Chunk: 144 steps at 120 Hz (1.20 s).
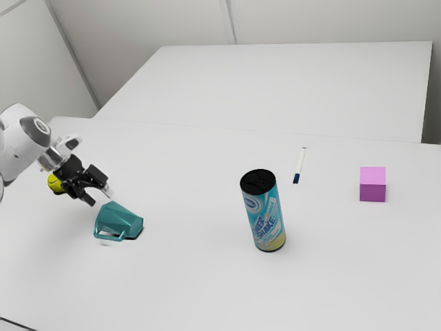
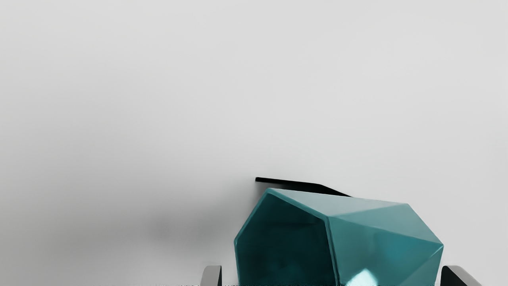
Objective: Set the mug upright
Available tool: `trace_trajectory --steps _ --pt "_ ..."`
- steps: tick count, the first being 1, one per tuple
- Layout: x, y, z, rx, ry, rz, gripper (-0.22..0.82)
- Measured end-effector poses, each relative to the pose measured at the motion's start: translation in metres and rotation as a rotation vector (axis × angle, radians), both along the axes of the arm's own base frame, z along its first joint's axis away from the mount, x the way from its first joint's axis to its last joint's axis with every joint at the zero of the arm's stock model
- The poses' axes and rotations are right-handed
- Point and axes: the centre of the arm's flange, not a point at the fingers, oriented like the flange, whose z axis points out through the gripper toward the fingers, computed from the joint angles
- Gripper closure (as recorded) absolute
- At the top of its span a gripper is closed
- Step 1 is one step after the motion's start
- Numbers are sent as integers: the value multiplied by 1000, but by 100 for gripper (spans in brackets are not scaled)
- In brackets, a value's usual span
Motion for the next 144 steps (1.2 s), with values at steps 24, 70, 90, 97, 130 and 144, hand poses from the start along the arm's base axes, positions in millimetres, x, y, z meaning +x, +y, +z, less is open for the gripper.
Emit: trace_trajectory --steps 24,70,90,97,130,144 --pt "-13 2 -12 -62 -8 -44 0" --pt "-23 9 -40 -245 -78 -19 0" --pt "-23 2 -42 -312 -118 -22 0" --pt "-25 -1 -44 -332 -124 -24 0" --pt "-34 -8 -55 -376 -133 -39 1" --pt "-36 -9 -57 -380 -141 -43 7"
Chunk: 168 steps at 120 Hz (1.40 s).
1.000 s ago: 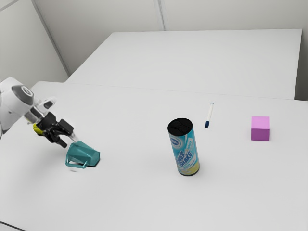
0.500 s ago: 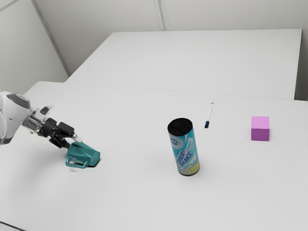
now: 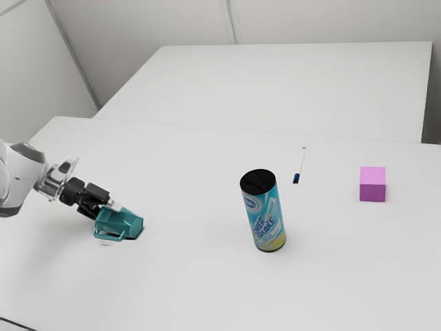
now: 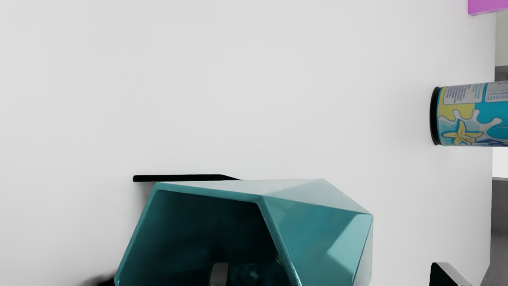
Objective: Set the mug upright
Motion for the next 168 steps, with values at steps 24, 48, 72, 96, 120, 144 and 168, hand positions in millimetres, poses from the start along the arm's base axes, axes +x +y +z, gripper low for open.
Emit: trace_trajectory --steps 24,48,72,96,120,144,168 --pt "1 0 0 -2 -18 -2 23" --pt "1 0 -1 -3 -30 -6 40" --pt "1 -1 0 -2 -41 -8 54" --pt "2 -1 3 3 -54 -11 64" --pt "10 -15 32 13 -110 -47 74" --pt "31 -43 74 99 -168 -152 75" --pt "62 -98 98 314 -198 -349 75"
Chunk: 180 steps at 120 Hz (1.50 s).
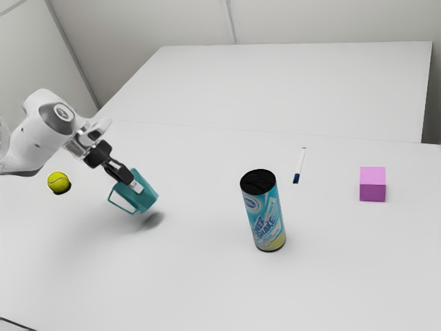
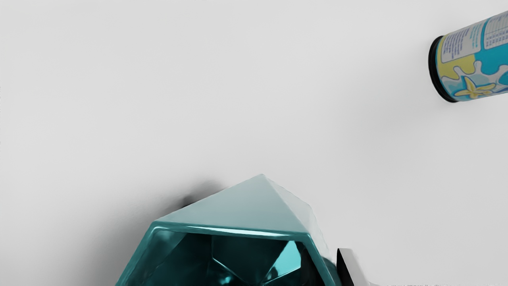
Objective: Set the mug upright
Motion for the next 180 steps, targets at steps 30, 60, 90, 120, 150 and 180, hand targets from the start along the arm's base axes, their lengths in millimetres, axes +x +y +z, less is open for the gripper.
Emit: trace_trajectory --steps 30,60,90,120,150,180 --pt "31 -52 12 286 -67 -188 77" --pt "40 -105 12 450 -112 -302 77" --pt "17 -132 4 551 -141 -341 77" --pt "12 -150 -16 613 -144 -348 78" --pt "9 -143 -34 625 -130 -291 78" --pt "10 -142 -40 628 -126 -251 78"
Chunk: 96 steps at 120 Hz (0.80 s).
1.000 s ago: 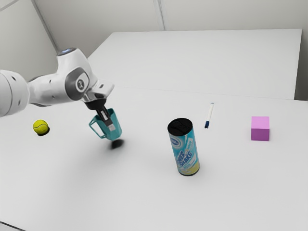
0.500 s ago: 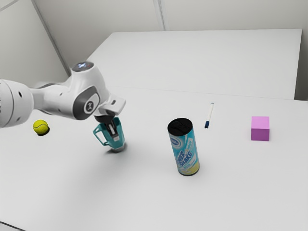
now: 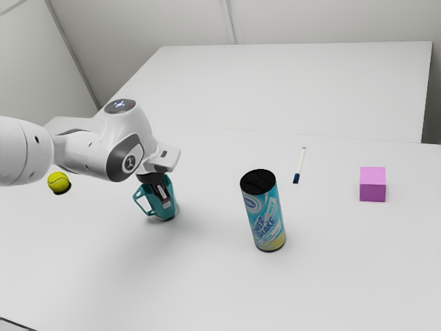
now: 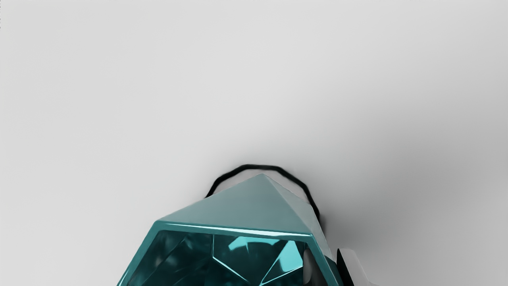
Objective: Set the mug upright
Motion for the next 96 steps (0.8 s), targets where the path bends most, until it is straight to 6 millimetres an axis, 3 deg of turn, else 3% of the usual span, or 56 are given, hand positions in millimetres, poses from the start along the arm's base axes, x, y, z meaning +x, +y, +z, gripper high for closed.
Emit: trace_trajectory --steps 20,70,96 --pt "0 -1 0 -5 -4 17 71" --pt "1 -2 3 -12 -14 33 31" --pt "1 -6 22 -22 -48 30 17"
